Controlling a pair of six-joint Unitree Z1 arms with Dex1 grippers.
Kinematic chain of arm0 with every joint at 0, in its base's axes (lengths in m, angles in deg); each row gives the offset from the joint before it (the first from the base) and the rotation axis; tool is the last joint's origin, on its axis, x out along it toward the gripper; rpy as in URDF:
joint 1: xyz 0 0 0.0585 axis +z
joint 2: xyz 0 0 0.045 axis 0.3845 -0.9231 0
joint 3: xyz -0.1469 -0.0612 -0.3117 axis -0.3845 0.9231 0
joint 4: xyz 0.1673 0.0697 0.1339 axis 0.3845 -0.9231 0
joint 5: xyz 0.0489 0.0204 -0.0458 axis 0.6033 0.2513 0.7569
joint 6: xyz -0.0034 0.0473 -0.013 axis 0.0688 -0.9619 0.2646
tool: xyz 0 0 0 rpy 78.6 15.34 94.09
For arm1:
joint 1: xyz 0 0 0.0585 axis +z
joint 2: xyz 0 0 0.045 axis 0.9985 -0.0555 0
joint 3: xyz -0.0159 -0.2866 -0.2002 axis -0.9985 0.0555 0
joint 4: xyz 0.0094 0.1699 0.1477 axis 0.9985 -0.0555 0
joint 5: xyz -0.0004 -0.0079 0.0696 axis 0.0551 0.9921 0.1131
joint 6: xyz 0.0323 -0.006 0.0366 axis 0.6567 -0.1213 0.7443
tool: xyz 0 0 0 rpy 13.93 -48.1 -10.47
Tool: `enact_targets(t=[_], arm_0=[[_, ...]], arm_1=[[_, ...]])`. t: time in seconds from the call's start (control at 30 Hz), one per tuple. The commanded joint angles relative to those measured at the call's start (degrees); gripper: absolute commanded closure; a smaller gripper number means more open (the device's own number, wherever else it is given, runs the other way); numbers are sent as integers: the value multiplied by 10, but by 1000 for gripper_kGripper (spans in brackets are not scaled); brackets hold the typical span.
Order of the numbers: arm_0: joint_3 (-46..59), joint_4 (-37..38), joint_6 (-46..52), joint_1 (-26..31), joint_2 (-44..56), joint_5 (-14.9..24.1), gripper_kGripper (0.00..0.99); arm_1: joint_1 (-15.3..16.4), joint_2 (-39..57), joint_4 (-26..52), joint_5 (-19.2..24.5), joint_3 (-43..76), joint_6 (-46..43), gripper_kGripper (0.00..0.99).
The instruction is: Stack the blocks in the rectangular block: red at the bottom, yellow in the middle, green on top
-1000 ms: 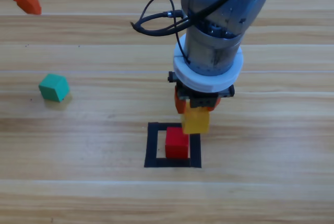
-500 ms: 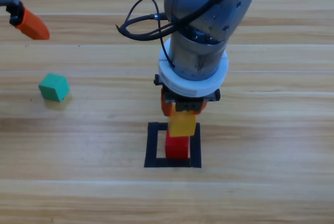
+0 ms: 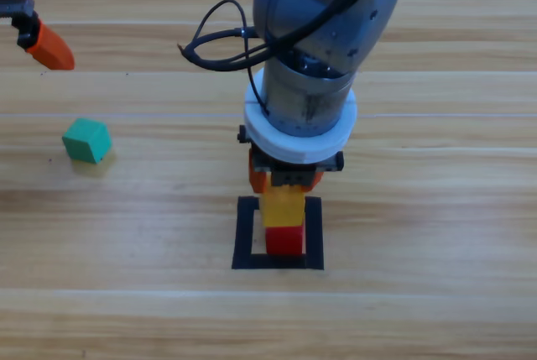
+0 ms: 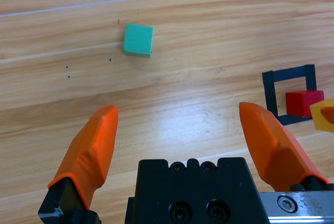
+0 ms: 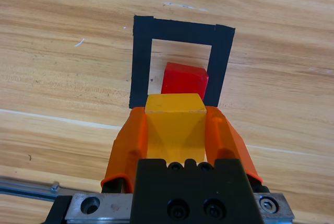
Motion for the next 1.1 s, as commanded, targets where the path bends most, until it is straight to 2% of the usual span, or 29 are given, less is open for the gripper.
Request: enact_targets(t=[0.03,0.6,1.1], arm_0=[[6,3,-3,14,-13,2,0],[34,34,-6,14,-15,0,1],[46,48,-6,14,-15,-2,1]], arm_1=[[14,-59,-8,3,-10,8,990],[14,-63,-14,26,-17,15,990],[14,-66,-17,29,-19,15,990]])
